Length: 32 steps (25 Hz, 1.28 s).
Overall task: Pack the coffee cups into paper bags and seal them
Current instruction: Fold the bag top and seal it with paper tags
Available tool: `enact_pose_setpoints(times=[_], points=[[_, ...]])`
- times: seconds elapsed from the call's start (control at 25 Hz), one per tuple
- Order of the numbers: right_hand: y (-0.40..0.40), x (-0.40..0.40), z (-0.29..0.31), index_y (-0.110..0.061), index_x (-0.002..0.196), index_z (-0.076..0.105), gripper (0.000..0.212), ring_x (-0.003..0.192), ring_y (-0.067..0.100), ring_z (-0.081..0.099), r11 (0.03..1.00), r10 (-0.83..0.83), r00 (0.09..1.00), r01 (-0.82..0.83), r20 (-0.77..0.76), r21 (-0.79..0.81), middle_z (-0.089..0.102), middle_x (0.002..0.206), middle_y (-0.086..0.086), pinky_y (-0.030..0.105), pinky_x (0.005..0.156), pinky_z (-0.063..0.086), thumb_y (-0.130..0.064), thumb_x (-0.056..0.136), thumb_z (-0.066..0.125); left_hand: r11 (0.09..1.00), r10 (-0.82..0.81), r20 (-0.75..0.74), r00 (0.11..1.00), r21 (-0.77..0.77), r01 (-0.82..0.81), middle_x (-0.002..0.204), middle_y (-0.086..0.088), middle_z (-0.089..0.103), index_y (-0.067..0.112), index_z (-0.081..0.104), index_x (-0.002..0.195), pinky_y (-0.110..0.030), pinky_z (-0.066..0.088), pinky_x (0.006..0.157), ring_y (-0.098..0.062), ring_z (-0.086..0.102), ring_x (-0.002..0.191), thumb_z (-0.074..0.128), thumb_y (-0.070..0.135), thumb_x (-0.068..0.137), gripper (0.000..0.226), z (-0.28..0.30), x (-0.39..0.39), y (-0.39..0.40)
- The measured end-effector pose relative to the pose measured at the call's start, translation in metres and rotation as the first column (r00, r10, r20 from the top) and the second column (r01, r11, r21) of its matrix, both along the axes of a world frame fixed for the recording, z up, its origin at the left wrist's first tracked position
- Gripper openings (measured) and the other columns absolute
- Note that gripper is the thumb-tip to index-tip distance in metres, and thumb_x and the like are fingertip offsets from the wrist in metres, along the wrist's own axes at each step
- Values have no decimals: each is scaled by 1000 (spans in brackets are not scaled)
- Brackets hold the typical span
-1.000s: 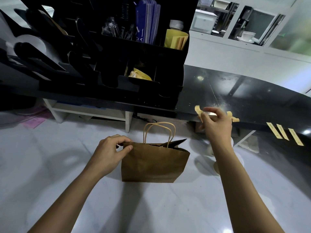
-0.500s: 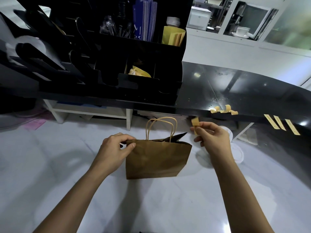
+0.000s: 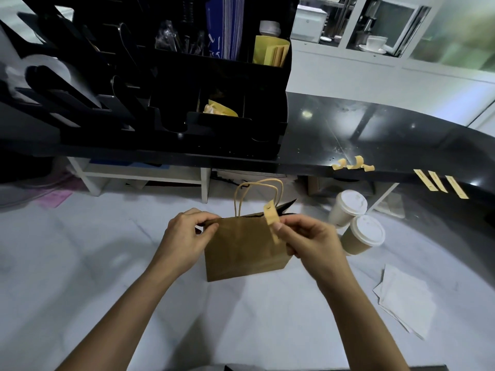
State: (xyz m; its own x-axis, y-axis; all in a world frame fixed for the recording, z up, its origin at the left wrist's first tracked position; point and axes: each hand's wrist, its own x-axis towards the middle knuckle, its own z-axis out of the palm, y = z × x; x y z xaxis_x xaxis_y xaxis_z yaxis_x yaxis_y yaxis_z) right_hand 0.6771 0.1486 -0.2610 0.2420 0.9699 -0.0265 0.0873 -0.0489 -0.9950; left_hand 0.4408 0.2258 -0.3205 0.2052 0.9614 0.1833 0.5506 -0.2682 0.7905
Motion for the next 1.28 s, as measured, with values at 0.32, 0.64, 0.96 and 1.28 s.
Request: enact_pose_setpoints(times=[0.32,0.64,0.96,1.28], points=[[7,-69,-30,-18,87,81,3,53,1,58,990,14,999,-20,-42,-137,74,69,-3,17,52,46,-18,89,79,999,6,12,1000,33,-7,91,30,63,49,66,92,-22,55,72,4,59,93,75,17,89,33,1,-2,-6],[30,-85,-31,-16,89,82,8,52,-3,61,971,-89,996,82,-23,-223,74,67,-8,12,53,46,-24,88,79,999,1,89,996,44,-5,92,31,65,44,70,86,-10,49,66,3,61,91,77,18,87,27,2,-5,-8],[37,-85,-33,-22,83,81,9,48,-5,57,954,-59,998,61,17,-293,71,62,-11,12,49,43,-29,88,79,1000,23,131,991,-1,-23,86,25,67,36,66,86,-13,51,60,-3,64,79,79,17,85,23,-1,-6,-7],[42,-84,-35,-23,77,81,13,50,1,54,947,-46,999,53,28,-318,74,68,-1,18,51,47,-32,87,81,994,-72,28,997,80,70,94,24,63,41,64,106,-16,54,68,-2,62,89,74,12,89,35,4,-5,-8]])
